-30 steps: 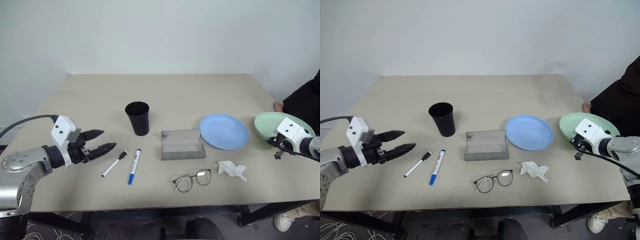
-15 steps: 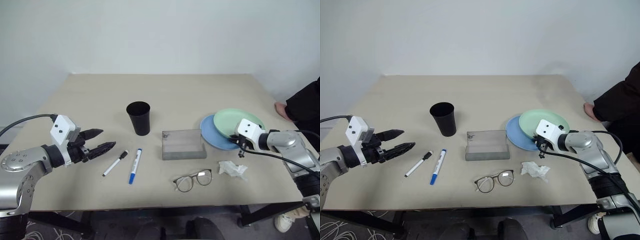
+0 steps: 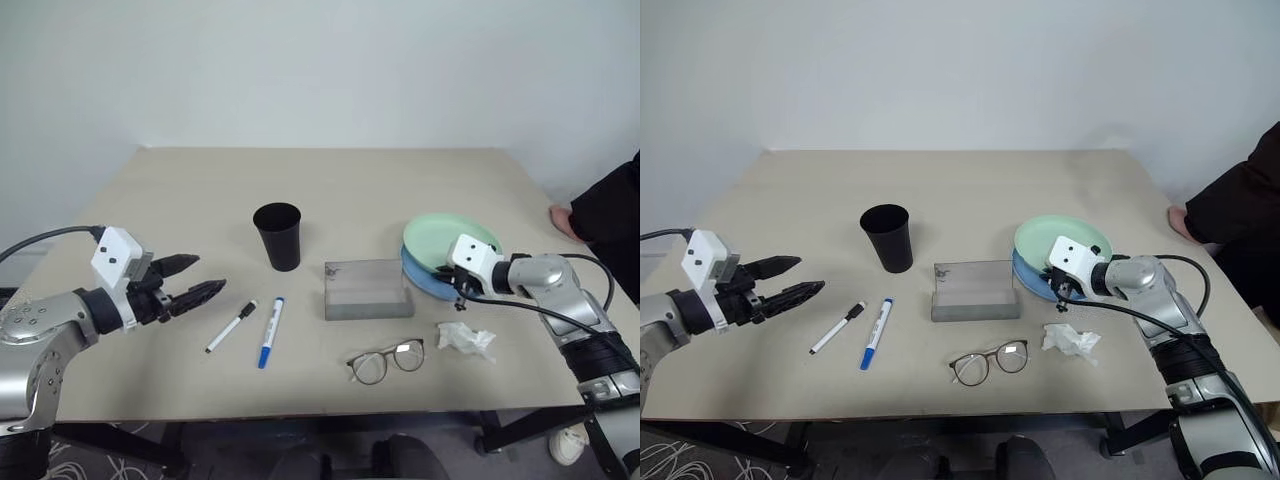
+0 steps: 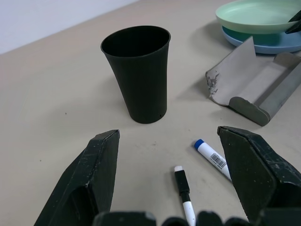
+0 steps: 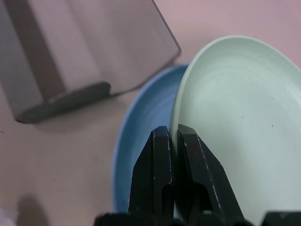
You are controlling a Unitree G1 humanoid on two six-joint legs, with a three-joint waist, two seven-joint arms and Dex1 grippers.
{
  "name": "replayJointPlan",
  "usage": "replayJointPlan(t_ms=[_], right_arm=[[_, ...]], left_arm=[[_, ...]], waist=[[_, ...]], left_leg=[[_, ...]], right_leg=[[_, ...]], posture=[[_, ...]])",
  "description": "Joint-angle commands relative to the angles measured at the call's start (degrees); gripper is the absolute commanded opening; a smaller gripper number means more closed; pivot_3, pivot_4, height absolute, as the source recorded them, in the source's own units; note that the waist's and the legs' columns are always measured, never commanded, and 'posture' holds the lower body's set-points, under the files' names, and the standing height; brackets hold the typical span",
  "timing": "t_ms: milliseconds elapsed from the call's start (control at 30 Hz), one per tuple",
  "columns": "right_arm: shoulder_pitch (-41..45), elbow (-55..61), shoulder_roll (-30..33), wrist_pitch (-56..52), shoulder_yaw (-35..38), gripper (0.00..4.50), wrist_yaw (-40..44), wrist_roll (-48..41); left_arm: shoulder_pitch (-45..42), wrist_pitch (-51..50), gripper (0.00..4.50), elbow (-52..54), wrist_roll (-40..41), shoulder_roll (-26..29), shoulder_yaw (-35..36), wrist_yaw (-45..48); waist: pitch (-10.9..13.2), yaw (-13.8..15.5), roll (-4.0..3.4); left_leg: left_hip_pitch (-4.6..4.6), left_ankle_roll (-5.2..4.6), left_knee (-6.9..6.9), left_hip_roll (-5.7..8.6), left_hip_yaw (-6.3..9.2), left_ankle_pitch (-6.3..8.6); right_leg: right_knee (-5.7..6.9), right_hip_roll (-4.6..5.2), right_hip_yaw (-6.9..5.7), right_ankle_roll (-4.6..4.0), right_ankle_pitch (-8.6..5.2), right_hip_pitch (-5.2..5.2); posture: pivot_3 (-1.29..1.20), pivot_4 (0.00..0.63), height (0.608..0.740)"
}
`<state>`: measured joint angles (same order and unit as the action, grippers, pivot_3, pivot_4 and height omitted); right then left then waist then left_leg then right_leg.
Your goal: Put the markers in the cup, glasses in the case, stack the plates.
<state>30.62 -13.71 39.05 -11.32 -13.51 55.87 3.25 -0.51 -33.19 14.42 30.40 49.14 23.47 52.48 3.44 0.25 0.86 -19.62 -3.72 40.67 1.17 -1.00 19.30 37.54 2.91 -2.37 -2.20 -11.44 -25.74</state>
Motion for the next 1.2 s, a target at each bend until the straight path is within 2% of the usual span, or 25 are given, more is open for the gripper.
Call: replayJointPlan(t_ms=[33, 900, 1033, 1200], right_arm=[[-0.45, 3.66, 1.08, -0.34, 1.07, 0.02, 0.73, -0.42], [-2.01, 4.46, 1.92, -3.17, 2.31, 0.02, 0.22, -0.88], [-2.74, 4.8, 2.31, -3.2, 2.23, 1.07, 0.47, -0.81], [-2.49, 4.59, 3.38, -3.33, 3.41, 2.78, 1.23, -1.55]], left_arm=[[-0.02, 0.01, 3.53, 2.27, 1.26, 0.9, 2.04, -0.06], [-0.01, -1.14, 3.53, 2.82, 1.35, 1.31, 2.23, 0.44], [0.56, -1.18, 3.53, 3.2, 1.3, 1.42, 2.45, 0.82], [0.93, -1.24, 3.53, 2.96, 1.28, 2.17, 2.92, 1.54]], waist=[[0.0, 0.01, 0.01], [-0.02, 0.01, 0.04], [-0.02, 0.01, 0.04], [-0.02, 0.01, 0.04]], left_leg=[[0.0, 0.0, 0.0, 0.0, 0.0, 0.0], [0.01, 0.02, 0.0, 0.02, 0.0, -0.01], [0.01, 0.02, 0.0, 0.02, 0.0, -0.01], [0.01, 0.02, 0.0, 0.02, 0.0, -0.01]], right_leg=[[0.0, 0.0, 0.0, 0.0, 0.0, 0.0], [0.02, 0.01, 0.0, 0.09, -0.05, 0.01], [0.02, 0.01, 0.0, 0.09, -0.05, 0.01], [0.02, 0.01, 0.0, 0.11, -0.06, 0.01]], posture=[[0.0, 0.0, 0.709], [0.0, 0.0, 0.709], [0.0, 0.0, 0.709], [0.0, 0.0, 0.709]])
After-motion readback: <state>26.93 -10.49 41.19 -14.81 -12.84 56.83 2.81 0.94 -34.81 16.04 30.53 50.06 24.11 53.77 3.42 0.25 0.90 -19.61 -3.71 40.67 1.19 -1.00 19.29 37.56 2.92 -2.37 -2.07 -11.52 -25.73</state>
